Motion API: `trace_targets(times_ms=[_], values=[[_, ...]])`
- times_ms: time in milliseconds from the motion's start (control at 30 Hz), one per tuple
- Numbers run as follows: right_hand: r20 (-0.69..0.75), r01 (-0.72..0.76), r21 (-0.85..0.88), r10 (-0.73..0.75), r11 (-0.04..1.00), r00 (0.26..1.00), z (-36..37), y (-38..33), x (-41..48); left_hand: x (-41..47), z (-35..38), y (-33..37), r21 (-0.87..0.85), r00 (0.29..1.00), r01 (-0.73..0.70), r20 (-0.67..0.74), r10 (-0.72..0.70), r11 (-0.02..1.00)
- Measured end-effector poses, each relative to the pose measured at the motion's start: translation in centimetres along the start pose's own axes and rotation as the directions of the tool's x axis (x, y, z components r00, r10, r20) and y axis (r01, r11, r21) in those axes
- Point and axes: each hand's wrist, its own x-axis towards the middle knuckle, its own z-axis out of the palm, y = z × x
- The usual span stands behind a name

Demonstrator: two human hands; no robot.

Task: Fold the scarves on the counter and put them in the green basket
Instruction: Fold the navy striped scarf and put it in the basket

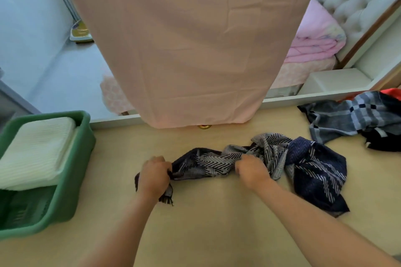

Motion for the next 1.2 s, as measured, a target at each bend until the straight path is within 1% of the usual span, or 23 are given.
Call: trace_targets(times_ms=[67, 133, 167, 233, 267, 300, 333, 367, 400, 433, 467, 533, 600, 667, 733, 800, 900, 967, 1033, 1067, 1100, 1133, 1200], values=[[-0.059, -0.13, -0.118, 0.124, 0.984, 0.99, -1.5, -0.6, 0.2, 0.2, -1.7, -2.4, 0.208, 0.999, 0.047, -0.002, -0.048, 0.977], [-0.102, -0.273, -0.203, 0.257, 0.94, 0.961, -2.7, -1.1, 0.1, 0.2, -2.6, -4.2, 0.334, 0.992, 0.1, 0.043, -0.121, 0.937], [-0.122, -0.323, -0.23, 0.302, 0.918, 0.945, -3.2, -1.4, -0.2, 0.2, -2.5, -4.9, 0.35, 0.99, 0.098, 0.062, -0.127, 0.932], [-0.183, -0.351, -0.224, 0.314, 0.909, 0.932, -3.5, -2.3, -0.7, 0.0, -1.9, -5.3, 0.278, 0.995, 0.026, 0.088, -0.053, 0.96], [-0.207, -0.308, -0.196, 0.268, 0.931, 0.941, -3.3, -2.9, -0.8, -0.2, -1.5, -5.0, 0.206, 0.994, -0.029, 0.109, 0.007, 0.978], [-0.203, -0.227, -0.153, 0.194, 0.962, 0.96, -3.0, -3.7, -0.9, -0.3, -1.0, -4.5, 0.129, 0.987, -0.087, 0.144, 0.068, 0.988], [-0.163, -0.126, -0.062, 0.114, 0.99, 0.98, -2.5, -4.6, -0.9, -0.4, -0.4, -3.9, 0.056, 0.971, -0.144, 0.203, 0.13, 0.988], [-0.09, -0.035, 0.063, 0.041, 0.997, 0.995, -1.9, -5.6, -1.0, -0.5, 0.4, -3.4, 0.001, 0.946, -0.189, 0.27, 0.182, 0.982], [0.005, 0.015, 0.178, -0.016, 0.984, 1.0, -1.3, -6.5, -1.0, -0.7, 1.1, -2.9, -0.04, 0.916, -0.214, 0.34, 0.214, 0.976], [0.091, 0.034, 0.253, -0.059, 0.967, 0.994, -0.6, -7.3, -1.0, -0.8, 2.0, -2.7, -0.073, 0.887, -0.218, 0.402, 0.229, 0.973], [0.144, 0.043, 0.285, -0.087, 0.958, 0.986, 0.1, -7.9, -0.9, -0.9, 2.8, -2.6, -0.105, 0.867, -0.219, 0.434, 0.243, 0.97], [0.155, 0.067, 0.282, -0.115, 0.957, 0.981, 1.5, -8.8, -0.8, -1.0, 4.0, -2.6, -0.152, 0.866, -0.224, 0.422, 0.268, 0.963], [0.082, 0.099, 0.215, -0.118, 0.972, 0.99, 2.9, -9.3, -0.6, -1.1, 4.4, -2.9, -0.176, 0.871, -0.215, 0.411, 0.27, 0.961], [0.003, 0.096, 0.115, -0.097, 0.989, 0.995, 3.9, -9.1, -0.4, -1.2, 4.1, -3.3, -0.237, 0.852, -0.166, 0.455, 0.26, 0.957], [-0.014, 0.08, 0.039, -0.079, 0.996, 0.997, 4.4, -8.8, -0.1, -1.4, 3.9, -4.0, -0.304, 0.835, -0.099, 0.493, 0.245, 0.948], [-0.026, 0.067, 0.035, -0.066, 0.997, 0.997, 4.3, -8.7, 0.2, -1.9, 3.6, -4.6, -0.299, 0.806, -0.086, 0.54, 0.243, 0.95], [-0.058, 0.072, 0.061, -0.068, 0.996, 0.996, 3.6, -9.1, 1.1, -2.7, 3.7, -5.7, -0.253, 0.806, -0.081, 0.553, 0.213, 0.964], [-0.027, 0.106, 0.075, -0.105, 0.991, 0.994, 3.2, -9.7, 1.4, -3.0, 4.3, -6.0, -0.224, 0.836, -0.08, 0.515, 0.188, 0.971], [-0.044, 0.142, 0.089, -0.138, 0.986, 0.989, 3.0, -10.5, 1.5, -3.1, 4.7, -5.7, -0.202, 0.894, -0.103, 0.41, 0.18, 0.974], [-0.07, 0.156, 0.105, -0.149, 0.982, 0.986, 2.8, -10.7, 1.3, -3.1, 4.6, -5.4, -0.159, 0.907, -0.108, 0.387, 0.163, 0.981], [-0.083, 0.154, 0.156, -0.143, 0.976, 0.986, 2.5, -10.9, 1.0, -3.0, 4.2, -5.1, -0.09, 0.903, -0.101, 0.41, 0.13, 0.991], [-0.055, 0.142, 0.238, -0.132, 0.961, 0.99, 2.1, -11.1, 0.7, -3.0, 3.7, -5.0, -0.018, 0.876, -0.096, 0.474, 0.093, 0.995], [0.106, 0.112, 0.383, -0.164, 0.917, 0.981, 1.6, -11.5, 0.3, -3.0, 2.9, -5.1, 0.079, 0.759, -0.114, 0.65, 0.035, 0.99]])
